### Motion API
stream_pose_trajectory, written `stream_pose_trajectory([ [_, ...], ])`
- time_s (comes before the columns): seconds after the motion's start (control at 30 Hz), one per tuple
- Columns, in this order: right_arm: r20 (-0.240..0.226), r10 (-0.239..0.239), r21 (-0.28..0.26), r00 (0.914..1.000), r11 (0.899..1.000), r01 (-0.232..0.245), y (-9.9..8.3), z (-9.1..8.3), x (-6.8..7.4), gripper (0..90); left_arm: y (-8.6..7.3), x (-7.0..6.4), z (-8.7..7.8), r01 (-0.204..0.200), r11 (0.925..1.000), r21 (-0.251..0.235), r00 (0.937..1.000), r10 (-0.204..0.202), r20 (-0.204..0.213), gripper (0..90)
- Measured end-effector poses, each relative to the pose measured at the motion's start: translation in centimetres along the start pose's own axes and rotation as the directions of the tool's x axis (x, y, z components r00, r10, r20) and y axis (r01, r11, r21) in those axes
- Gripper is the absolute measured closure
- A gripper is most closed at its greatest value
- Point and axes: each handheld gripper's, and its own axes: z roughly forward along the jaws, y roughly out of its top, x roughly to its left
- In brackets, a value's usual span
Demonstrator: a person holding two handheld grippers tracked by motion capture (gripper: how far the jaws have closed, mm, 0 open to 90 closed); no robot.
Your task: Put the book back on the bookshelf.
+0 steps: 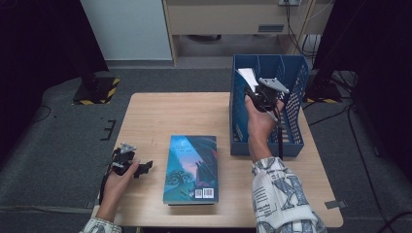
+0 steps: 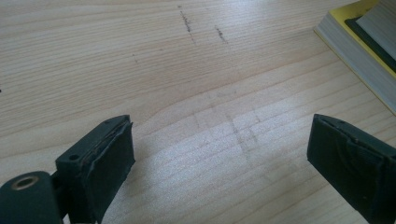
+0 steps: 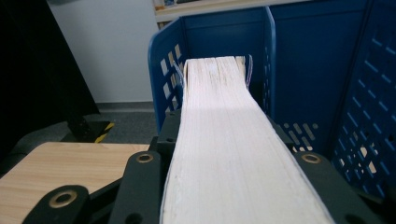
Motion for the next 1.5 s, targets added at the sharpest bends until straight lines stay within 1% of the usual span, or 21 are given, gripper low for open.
stream_pose_trajectory([
  [0.1, 0.000, -0.017, -0.013, 0.9999, 1.000, 0.017, 0.5, 0.0, 0.3, 60.7, 0.0, -0.1, 0.0, 0.002, 1.0000, -0.003, 1.0000, -0.002, 0.000, 6.9],
  [0.23, 0.010, -0.015, -0.026, 0.9998, 1.000, 0.016, 0.9, 0.4, 0.5, 60.7, 0.0, 0.0, 0.0, -0.002, 1.0000, 0.000, 1.0000, 0.002, 0.000, 6.8],
  [0.53, 0.024, 0.005, -0.019, 0.9997, 1.000, -0.004, 0.3, 1.6, 0.1, 60.7, 0.0, 0.0, 0.0, 0.004, 1.0000, -0.005, 1.0000, -0.004, 0.001, 6.9],
  [0.7, 0.026, 0.002, -0.011, 0.9997, 1.000, -0.002, 0.0, 2.2, 0.1, 60.7, 0.0, 0.0, 0.0, 0.003, 1.0000, -0.006, 1.0000, -0.003, 0.001, 6.9],
  [0.87, 0.033, 0.013, -0.018, 0.9994, 1.000, -0.012, -0.1, 2.8, -0.1, 60.7, 0.1, 0.0, 0.0, 0.003, 1.0000, -0.008, 1.0000, -0.003, 0.002, 6.9],
  [0.93, 0.033, 0.006, -0.022, 0.9994, 1.000, -0.005, -0.2, 2.9, -0.1, 60.6, 0.1, 0.0, 0.0, 0.003, 1.0000, -0.008, 1.0000, -0.003, 0.003, 6.9],
  [1.07, 0.033, 0.008, -0.026, 0.9994, 1.000, -0.007, -0.3, 3.0, -0.1, 60.6, 0.1, 0.0, 0.0, 0.002, 1.0000, -0.008, 1.0000, -0.002, 0.003, 6.9],
  [1.23, 0.027, -0.006, -0.022, 0.9996, 1.000, 0.007, -0.5, 2.7, 0.0, 60.4, 0.1, -0.1, 0.0, -0.001, 1.0000, -0.006, 1.0000, 0.001, 0.002, 6.9],
  [1.5, 0.030, 0.014, 0.002, 0.9995, 1.000, -0.014, -0.6, 2.2, -0.1, 60.0, 0.1, -0.1, 0.0, -0.002, 1.0000, -0.006, 1.0000, 0.002, 0.002, 6.9],
])
